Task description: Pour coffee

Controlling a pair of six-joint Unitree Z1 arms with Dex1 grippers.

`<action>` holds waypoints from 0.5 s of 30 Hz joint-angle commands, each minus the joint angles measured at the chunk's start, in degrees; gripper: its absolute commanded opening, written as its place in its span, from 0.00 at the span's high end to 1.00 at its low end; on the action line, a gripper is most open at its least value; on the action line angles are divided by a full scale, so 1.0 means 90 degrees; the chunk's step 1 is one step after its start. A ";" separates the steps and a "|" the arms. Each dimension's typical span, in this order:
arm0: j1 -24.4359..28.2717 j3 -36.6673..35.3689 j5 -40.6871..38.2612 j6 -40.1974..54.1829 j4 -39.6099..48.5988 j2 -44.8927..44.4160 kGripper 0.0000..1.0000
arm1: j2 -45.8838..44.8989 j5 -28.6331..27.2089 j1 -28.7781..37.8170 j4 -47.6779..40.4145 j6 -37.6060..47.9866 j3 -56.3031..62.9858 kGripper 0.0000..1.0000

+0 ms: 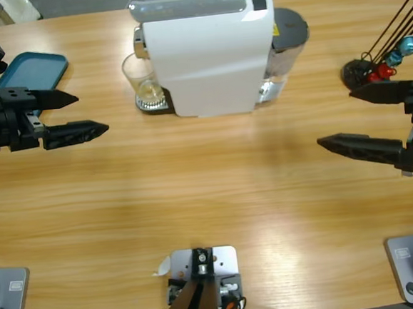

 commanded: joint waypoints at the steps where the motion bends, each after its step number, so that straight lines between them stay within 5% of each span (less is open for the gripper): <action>1: -0.0086 0.0430 -0.0042 0.0078 -0.0446 -0.0015 0.02 | 0.0317 0.0333 0.0057 -0.0198 -0.0121 0.0288 0.00; 15: -0.0086 0.0471 0.0464 0.0041 -0.0526 0.0372 0.02 | 0.0839 0.0480 0.0059 -0.0211 -0.0234 0.0222 0.00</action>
